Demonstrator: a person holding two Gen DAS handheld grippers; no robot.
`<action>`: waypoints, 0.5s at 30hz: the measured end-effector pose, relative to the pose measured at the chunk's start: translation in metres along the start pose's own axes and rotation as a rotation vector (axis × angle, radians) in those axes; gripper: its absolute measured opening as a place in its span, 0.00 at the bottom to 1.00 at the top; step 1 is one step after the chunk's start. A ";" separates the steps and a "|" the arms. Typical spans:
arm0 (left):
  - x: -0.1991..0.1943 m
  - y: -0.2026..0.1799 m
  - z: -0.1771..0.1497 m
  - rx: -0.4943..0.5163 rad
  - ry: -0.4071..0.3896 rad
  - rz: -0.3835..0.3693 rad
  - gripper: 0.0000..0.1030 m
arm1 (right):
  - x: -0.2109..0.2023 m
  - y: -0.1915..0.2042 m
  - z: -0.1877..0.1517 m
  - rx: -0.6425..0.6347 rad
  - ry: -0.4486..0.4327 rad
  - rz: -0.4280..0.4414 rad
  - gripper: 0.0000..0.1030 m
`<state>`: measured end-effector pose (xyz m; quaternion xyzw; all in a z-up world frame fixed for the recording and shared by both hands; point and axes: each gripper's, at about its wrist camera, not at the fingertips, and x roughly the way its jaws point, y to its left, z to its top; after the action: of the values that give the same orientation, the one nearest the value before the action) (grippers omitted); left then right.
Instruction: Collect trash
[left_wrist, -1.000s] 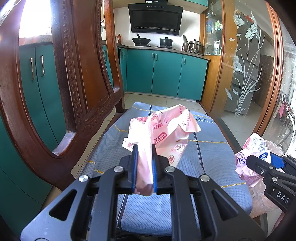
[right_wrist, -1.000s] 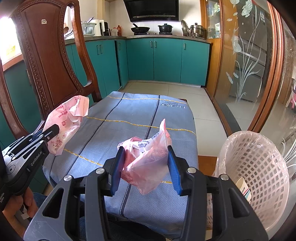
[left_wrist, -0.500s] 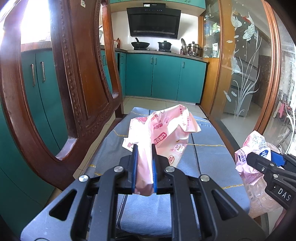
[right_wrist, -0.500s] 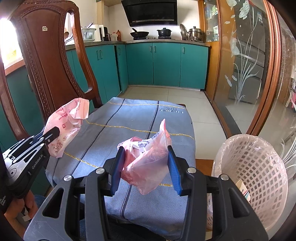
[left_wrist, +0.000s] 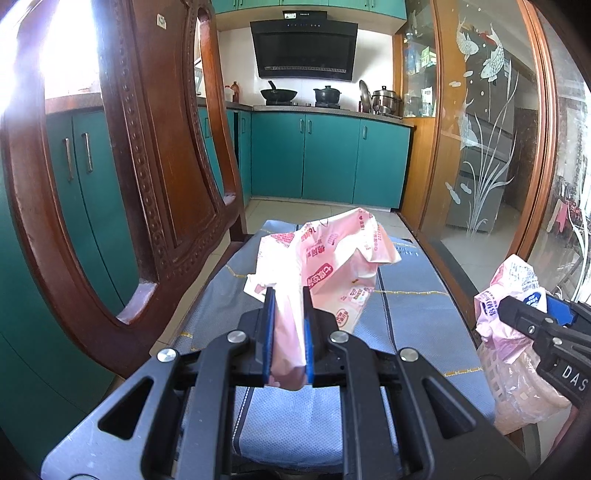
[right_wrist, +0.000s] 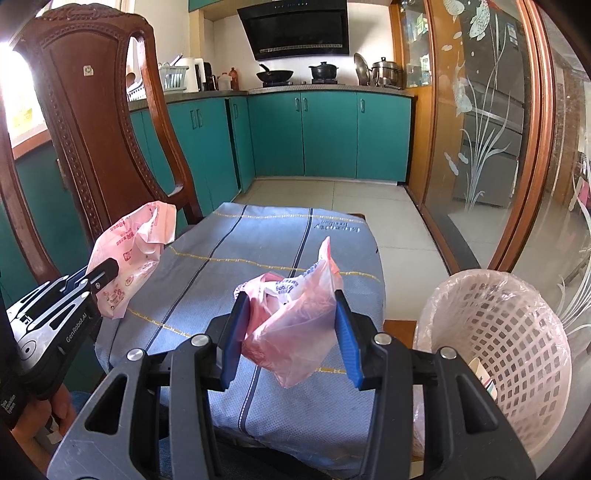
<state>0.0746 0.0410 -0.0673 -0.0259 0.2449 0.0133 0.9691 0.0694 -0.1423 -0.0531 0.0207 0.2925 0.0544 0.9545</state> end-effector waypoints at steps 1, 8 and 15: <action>-0.002 -0.001 0.001 0.001 -0.005 0.000 0.14 | -0.003 0.000 0.001 0.000 -0.007 -0.001 0.44; -0.017 -0.009 0.009 0.011 -0.033 -0.015 0.14 | -0.028 -0.017 0.008 0.018 -0.075 -0.017 0.44; -0.031 -0.040 0.014 0.059 -0.049 -0.068 0.14 | -0.058 -0.058 0.008 0.074 -0.137 -0.090 0.44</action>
<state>0.0556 0.0019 -0.0381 -0.0054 0.2202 -0.0263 0.9751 0.0313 -0.2065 -0.0179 0.0464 0.2290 -0.0011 0.9723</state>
